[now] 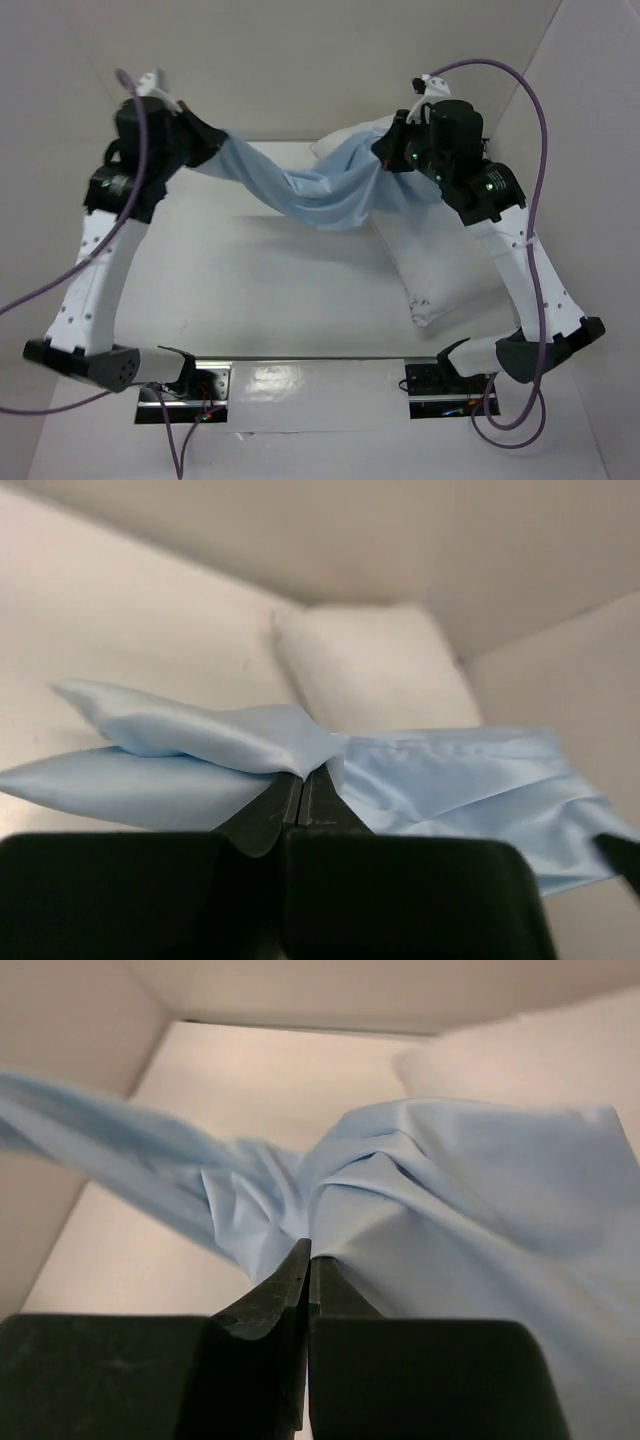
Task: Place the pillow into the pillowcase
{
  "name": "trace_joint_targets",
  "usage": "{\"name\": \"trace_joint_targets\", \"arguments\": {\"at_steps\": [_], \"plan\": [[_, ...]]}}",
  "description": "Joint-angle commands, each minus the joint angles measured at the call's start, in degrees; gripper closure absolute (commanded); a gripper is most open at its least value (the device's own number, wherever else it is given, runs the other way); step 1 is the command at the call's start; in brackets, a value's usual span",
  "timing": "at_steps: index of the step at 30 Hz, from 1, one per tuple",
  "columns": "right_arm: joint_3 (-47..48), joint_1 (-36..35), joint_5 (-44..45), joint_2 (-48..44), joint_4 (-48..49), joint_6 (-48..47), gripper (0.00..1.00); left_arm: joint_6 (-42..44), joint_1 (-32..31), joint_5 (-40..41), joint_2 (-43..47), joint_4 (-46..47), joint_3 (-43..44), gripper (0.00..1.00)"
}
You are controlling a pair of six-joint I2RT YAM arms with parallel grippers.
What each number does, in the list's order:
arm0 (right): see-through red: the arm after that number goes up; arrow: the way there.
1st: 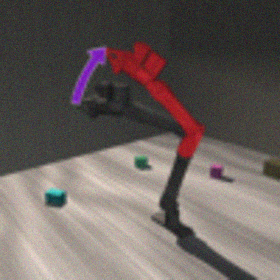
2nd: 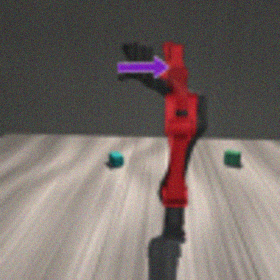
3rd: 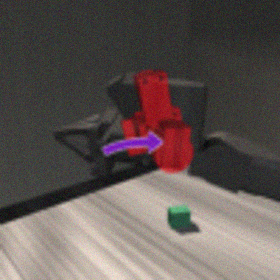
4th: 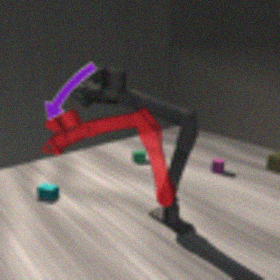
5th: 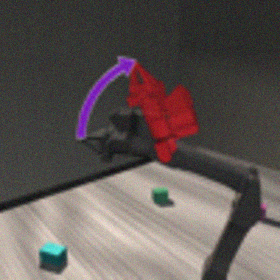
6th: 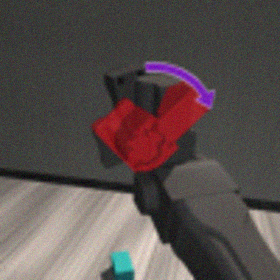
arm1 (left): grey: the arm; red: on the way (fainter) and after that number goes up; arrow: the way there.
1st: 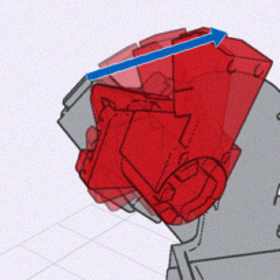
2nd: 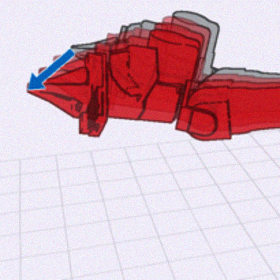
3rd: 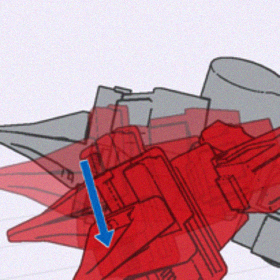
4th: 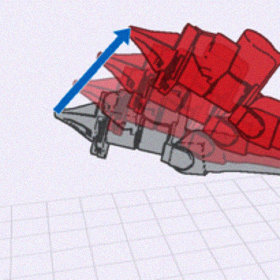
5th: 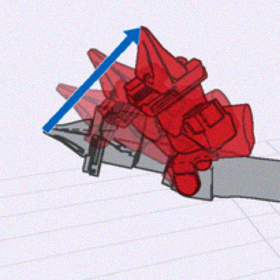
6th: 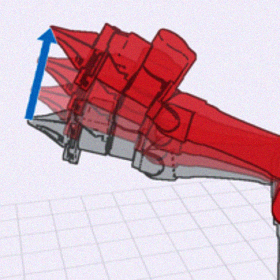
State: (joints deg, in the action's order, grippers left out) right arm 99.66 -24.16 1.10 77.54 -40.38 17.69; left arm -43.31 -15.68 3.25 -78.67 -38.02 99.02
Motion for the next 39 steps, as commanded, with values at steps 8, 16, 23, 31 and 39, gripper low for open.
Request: {"name": "trace_joint_targets", "arguments": {"at_steps": [8,16,23,31,39], "plan": [[6.3,-21.5,-2.7,-3.2,3.4,-3.6,1.00,5.9,5.9,5.8,16.2,-2.3,12.3,1.00],[-7.8,-21.5,5.2,3.5,4.2,-3.1,1.00,12.2,7.4,13.5,7.0,-2.3,11.9,1.00],[-13.2,-19.6,1.4,14.6,13.0,-1.9,0.97,11.0,17.5,2.3,-12.9,3.6,10.1,1.00],[-15.5,-18.8,5.5,17.1,8.0,-0.7,0.08,11.6,21.1,-8.9,-26.9,-5.0,15.6,0.00],[-21.6,-12.6,9.3,10.7,8.2,2.1,0.07,11.6,13.3,-5.3,-11.2,-3.3,-16.0,0.09]]}}
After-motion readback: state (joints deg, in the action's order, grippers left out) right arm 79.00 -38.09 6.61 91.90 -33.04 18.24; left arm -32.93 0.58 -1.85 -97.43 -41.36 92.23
